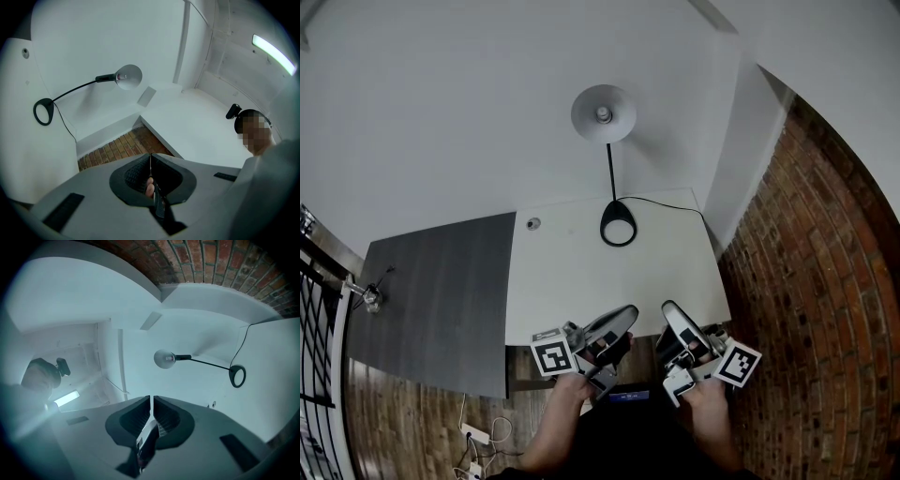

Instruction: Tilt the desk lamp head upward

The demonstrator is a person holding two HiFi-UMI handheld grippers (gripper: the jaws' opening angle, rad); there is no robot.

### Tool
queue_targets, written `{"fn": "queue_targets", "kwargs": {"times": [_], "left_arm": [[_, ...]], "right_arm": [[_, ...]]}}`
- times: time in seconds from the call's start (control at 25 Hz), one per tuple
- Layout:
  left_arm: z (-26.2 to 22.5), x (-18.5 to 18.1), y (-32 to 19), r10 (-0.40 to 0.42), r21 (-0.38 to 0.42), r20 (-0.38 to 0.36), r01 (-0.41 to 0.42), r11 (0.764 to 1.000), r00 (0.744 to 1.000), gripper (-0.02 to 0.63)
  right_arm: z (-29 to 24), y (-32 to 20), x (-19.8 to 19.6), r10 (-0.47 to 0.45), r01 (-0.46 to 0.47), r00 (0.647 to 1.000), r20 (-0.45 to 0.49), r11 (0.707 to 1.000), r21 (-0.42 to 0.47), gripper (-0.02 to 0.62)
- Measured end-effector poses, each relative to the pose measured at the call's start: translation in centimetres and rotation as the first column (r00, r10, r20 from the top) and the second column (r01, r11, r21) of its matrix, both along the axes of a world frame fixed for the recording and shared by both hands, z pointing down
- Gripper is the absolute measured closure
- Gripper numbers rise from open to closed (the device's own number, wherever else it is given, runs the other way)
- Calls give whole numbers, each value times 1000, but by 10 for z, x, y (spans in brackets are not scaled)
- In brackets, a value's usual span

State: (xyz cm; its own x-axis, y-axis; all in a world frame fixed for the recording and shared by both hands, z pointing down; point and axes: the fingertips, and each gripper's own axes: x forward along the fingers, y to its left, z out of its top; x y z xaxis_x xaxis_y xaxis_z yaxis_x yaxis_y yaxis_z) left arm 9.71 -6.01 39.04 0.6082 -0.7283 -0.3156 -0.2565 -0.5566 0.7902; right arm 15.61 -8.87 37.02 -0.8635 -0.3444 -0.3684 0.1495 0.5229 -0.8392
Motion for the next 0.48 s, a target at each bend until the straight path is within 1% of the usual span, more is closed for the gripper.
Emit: {"fn": "queue_targets", "kwargs": {"times": [0.24,0.48], "left_arm": [[0,9,3,1,-2,9,-1,1000,1000,592],[-1,25,6,9,1,14,-9,1000,1000,592]], "right_arm": [[-1,4,9,-6,6,1000,12,1000,6,566],[-1,7,23,-8,8,1000,24,1000,8,566]]}}
